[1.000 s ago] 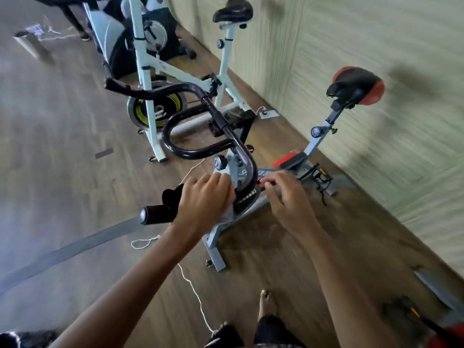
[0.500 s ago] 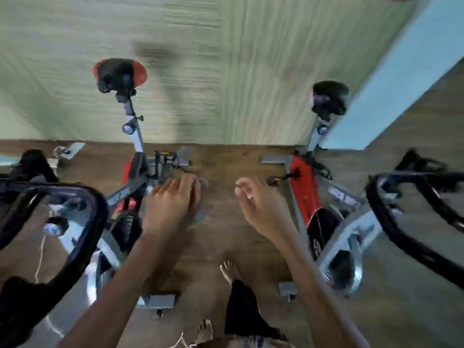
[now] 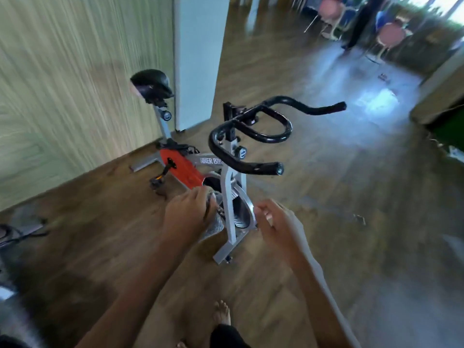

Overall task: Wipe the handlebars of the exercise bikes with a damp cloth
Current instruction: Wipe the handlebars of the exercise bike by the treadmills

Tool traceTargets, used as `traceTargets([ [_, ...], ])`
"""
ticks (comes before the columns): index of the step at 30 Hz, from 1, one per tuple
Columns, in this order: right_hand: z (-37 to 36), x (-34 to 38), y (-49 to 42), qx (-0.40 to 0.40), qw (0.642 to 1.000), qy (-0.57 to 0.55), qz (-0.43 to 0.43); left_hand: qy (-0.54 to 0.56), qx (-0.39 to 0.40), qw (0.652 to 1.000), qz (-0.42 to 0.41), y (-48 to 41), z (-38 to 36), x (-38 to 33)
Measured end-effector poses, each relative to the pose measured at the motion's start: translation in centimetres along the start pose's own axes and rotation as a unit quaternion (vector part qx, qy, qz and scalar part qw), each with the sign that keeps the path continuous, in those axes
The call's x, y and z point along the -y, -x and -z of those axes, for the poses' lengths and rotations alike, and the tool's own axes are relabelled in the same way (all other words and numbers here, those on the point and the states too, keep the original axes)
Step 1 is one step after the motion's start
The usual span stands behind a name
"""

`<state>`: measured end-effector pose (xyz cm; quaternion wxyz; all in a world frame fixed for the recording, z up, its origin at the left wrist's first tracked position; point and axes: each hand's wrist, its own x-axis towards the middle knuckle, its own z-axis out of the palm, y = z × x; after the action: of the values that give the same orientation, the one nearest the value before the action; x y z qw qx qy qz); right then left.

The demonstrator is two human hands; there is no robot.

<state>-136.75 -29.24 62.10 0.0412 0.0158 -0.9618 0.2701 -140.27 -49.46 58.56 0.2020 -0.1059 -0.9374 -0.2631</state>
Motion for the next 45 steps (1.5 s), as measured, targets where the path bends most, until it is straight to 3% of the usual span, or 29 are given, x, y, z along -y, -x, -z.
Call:
traceTargets([
  [8,2.4,-1.1,-0.5,-0.078,0.995,-0.022,-0.054,0.064,-0.005,0.996,-0.064,-5.2,-1.4,-3.6],
  [18,2.3,-3.0,-5.1,-0.180,0.967,-0.156,-0.091,0.055,0.013,0.989,-0.137,-12.1,-3.9,-3.6],
  [25,1.6,-3.3,-7.0,-0.179,0.959,-0.199,-0.094,0.075,0.070,0.985,-0.140,-14.7,-5.5,-2.8],
  [30,0.2,-2.5,-6.9,-0.136,0.971,-0.172,-0.090,0.110,0.153,0.963,-0.194,-13.4,-7.4,-2.9],
  [35,-0.6,-0.6,-6.9,-0.172,0.964,-0.152,-0.134,0.223,0.209,0.920,-0.244,-13.4,-7.5,-1.1],
  [40,-1.6,1.6,-7.6,-0.226,0.949,-0.080,-0.207,0.279,0.320,0.863,-0.275,-15.8,-8.6,2.3],
  [42,-1.9,2.5,-7.8,-0.250,0.934,-0.083,-0.241,0.266,0.322,0.853,-0.311,-16.5,-8.9,3.0],
  [45,-2.6,3.4,-8.1,-0.270,0.915,-0.060,-0.293,0.229,0.282,0.870,-0.334,-16.8,-9.1,3.8],
])
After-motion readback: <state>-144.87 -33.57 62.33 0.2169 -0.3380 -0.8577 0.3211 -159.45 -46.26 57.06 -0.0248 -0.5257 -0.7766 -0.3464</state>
